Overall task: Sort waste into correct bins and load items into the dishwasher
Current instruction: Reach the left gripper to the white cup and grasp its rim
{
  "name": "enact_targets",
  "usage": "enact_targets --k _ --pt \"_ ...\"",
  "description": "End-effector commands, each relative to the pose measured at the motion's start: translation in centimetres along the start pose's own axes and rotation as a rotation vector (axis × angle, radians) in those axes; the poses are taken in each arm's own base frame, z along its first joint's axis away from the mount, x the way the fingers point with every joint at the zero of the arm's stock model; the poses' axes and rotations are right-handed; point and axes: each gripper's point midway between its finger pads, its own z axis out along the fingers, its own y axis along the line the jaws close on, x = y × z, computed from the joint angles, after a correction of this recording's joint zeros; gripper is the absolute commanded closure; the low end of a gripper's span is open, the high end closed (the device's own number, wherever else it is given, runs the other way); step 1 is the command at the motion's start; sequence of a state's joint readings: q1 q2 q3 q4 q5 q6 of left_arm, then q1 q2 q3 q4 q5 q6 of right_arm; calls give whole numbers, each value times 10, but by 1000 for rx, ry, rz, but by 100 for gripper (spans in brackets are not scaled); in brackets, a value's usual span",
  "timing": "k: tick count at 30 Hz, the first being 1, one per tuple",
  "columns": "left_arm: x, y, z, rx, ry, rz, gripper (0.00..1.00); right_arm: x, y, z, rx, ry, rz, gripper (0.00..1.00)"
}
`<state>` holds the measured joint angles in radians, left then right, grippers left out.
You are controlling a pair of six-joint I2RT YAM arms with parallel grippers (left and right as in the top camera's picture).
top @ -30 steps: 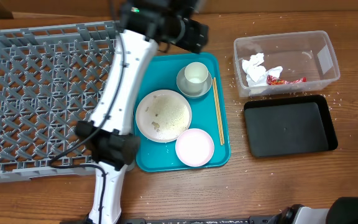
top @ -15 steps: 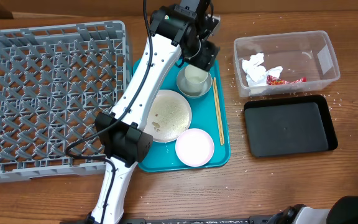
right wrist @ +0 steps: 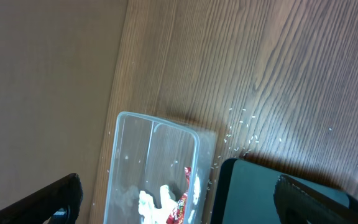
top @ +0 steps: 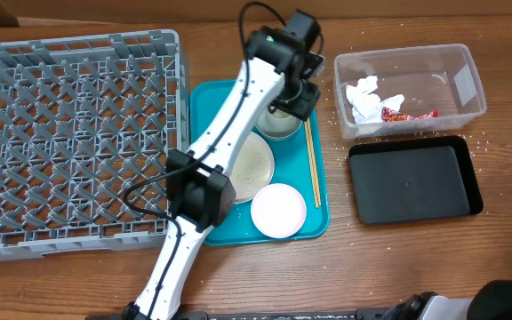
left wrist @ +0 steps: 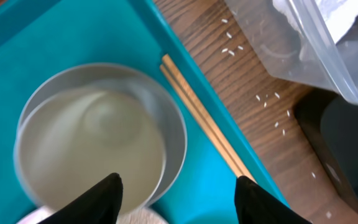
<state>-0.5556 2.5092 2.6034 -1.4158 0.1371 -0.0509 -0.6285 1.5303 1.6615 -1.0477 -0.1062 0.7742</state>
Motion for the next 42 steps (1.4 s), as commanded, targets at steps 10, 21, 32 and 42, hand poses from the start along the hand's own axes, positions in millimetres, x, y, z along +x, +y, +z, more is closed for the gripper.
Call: enact_targets --k 10,21,32,42 --pt "6 19 38 -195 44 -41 52 -7 8 -18 -31 -45 -1 0" --pt "-1 18 43 -193 16 -65 74 -7 8 -18 -31 -45 -1 0" --pt "-8 16 28 -189 -18 -65 96 -7 8 -18 -31 -45 -1 0" --pt "-21 11 -30 -179 -113 -76 96 -7 8 -18 -31 -45 -1 0"
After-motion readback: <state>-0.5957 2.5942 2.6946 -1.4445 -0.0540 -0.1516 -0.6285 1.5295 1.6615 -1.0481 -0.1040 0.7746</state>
